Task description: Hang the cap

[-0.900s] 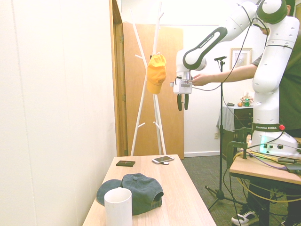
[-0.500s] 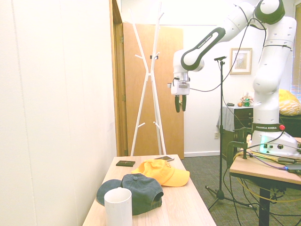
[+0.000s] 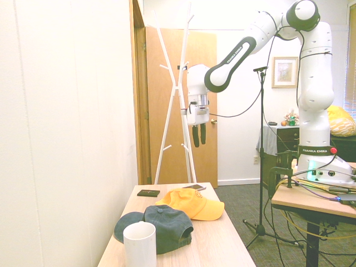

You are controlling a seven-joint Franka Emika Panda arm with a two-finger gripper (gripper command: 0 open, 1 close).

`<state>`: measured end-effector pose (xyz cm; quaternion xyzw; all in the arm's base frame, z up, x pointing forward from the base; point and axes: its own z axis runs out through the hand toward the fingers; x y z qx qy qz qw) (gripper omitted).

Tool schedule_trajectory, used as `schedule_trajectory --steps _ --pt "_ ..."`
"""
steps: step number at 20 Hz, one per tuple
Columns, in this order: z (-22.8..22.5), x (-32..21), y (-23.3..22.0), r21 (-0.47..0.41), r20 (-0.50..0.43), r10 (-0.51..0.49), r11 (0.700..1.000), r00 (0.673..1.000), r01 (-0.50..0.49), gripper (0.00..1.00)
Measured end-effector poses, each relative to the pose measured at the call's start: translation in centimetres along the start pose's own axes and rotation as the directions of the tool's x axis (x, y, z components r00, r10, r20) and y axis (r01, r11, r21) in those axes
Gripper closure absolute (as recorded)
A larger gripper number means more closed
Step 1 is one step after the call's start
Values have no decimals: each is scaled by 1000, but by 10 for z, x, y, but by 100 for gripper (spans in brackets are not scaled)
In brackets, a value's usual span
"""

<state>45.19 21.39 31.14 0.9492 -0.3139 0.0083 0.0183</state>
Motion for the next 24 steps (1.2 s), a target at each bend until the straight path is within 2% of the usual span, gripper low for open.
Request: schedule_trajectory --steps 7,13,18,19,24 --pt "36 -54 -73 -27 -6 -81 996 997 81 0" --pt "75 -90 -117 -30 -34 -138 990 990 137 0" --pt "100 -107 -137 -36 -31 -168 985 985 166 0" --pt "104 -109 -140 -34 -31 -173 985 984 172 100" --pt "123 -104 -152 -23 -45 -202 979 978 201 100"
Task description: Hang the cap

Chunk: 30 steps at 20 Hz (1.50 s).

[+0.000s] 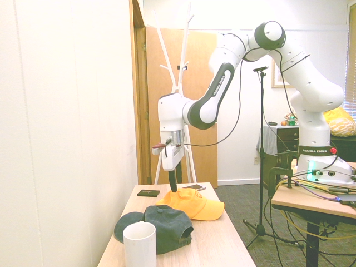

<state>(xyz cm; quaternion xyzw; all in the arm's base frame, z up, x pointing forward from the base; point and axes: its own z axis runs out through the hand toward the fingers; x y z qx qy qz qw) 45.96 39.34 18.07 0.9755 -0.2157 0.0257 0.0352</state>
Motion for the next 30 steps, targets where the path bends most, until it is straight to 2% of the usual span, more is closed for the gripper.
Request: schedule_trajectory --steps 11,30 --pt "3 14 -20 15 -32 -10 1000 999 10 100" --pt "27 30 -6 -30 -28 21 999 999 -22 100"
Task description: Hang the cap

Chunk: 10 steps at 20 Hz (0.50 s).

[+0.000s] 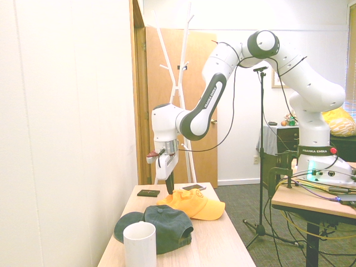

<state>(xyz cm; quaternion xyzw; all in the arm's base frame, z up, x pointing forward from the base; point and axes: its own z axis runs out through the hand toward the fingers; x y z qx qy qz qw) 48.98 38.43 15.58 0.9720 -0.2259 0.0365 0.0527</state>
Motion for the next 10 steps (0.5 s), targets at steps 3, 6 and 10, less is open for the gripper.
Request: schedule_trajectory --steps 3,6,10 --pt "1 5 2 -2 -2 9 1000 1000 -9 100" --pt "-2 9 3 6 -1 20 1000 1000 -20 100" --pt "-32 21 3 46 -8 54 998 999 -53 100"
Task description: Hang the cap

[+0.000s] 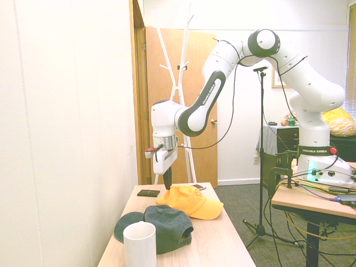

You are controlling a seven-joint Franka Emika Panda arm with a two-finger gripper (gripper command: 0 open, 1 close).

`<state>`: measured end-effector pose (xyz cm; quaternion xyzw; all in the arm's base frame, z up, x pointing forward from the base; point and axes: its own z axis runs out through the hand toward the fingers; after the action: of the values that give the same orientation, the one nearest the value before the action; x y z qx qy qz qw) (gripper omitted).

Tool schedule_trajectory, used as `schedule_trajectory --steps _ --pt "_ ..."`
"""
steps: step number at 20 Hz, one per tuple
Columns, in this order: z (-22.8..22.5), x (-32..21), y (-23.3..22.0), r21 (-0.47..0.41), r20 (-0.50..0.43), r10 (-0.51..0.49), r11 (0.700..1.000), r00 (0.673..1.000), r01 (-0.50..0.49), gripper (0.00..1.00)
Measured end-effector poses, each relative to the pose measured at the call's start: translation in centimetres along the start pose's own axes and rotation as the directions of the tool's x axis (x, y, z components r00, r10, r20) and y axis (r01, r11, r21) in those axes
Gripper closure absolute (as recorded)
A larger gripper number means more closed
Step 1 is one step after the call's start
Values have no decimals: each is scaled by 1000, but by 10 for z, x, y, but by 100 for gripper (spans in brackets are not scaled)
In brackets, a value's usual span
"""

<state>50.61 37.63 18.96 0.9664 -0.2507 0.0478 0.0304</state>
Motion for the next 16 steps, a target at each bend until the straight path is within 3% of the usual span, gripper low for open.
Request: schedule_trajectory --steps 11,16 --pt "-104 36 31 34 -36 76 997 996 -75 100" --pt "-160 81 66 10 -119 113 994 986 -113 100"
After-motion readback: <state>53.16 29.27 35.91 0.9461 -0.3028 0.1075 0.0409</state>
